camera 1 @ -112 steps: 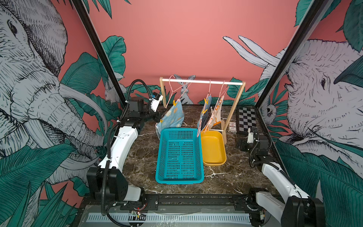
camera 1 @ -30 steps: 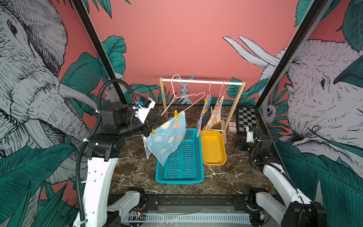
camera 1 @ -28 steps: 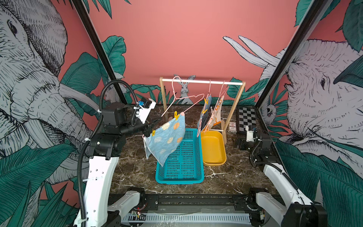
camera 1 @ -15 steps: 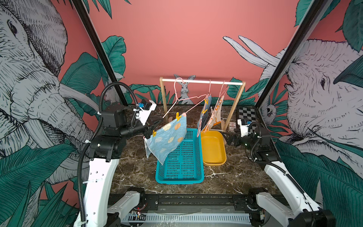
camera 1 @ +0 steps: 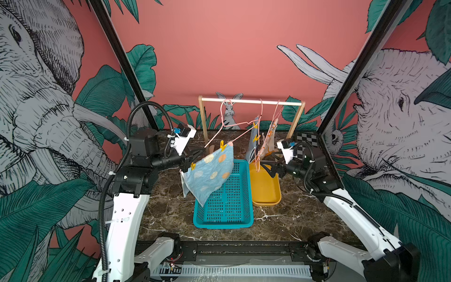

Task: Remove the clothespins securing towels to the hanger
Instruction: Remove the clothespin from the hanger.

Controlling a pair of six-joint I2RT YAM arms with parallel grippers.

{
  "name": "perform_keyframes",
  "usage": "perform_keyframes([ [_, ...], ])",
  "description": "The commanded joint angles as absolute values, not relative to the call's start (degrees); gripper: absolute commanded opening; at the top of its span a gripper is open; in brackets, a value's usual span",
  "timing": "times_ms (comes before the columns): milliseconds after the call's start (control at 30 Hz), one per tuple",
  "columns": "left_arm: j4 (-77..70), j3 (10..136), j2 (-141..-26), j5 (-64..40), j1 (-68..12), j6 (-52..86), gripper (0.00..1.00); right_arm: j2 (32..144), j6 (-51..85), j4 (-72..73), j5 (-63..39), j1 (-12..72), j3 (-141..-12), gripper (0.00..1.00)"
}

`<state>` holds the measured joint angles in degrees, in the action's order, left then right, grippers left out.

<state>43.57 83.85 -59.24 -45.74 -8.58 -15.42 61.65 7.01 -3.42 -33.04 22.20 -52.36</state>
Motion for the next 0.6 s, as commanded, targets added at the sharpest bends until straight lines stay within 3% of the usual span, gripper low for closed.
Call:
perform_keyframes([
  [0,44.30,85.76,-57.84,-46.66,-8.74,-18.19,0.00,62.32,4.43,-3.64,-34.11,23.80,-55.18,0.88],
  [567,50.07,90.38,-56.69,-46.06,-8.79,-19.69,0.00,66.29,-1.98,-6.09,-36.59,29.27,-64.12,0.84],
])
